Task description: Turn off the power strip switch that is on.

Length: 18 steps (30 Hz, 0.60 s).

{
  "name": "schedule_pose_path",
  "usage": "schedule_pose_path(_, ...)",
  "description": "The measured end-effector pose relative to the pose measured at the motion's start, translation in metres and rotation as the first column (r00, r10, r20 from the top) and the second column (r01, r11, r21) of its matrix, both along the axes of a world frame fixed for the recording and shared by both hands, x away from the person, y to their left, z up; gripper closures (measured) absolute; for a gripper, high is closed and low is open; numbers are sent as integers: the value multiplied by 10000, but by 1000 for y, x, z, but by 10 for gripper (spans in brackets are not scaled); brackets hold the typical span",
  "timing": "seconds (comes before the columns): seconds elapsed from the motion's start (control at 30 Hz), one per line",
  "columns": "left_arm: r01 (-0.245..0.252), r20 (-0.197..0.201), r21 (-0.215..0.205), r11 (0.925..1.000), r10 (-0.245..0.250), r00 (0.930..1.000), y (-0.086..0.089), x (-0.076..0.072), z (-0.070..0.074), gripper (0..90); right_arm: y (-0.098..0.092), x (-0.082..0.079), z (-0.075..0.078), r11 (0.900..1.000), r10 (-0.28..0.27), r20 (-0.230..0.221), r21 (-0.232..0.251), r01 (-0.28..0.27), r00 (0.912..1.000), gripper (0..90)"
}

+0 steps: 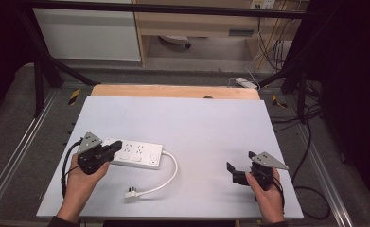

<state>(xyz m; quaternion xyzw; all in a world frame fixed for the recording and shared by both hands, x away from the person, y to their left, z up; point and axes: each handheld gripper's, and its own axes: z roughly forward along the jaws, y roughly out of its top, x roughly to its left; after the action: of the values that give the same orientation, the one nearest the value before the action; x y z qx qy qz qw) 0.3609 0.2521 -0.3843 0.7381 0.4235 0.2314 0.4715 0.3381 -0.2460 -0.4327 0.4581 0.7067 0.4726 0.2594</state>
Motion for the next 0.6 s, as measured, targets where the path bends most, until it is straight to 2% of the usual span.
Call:
schedule_pose_path(0.3,89,-31,71,9999,-89,10000,0,0,-2,899,0,0,0,10000,7,-30,-12,-8,10000,37)
schedule_pose_path(0.6,-26,-168,13,10000,26,9999,2,0,-4,900,1,0,0,10000,-8,-39,12,8,10000,37)
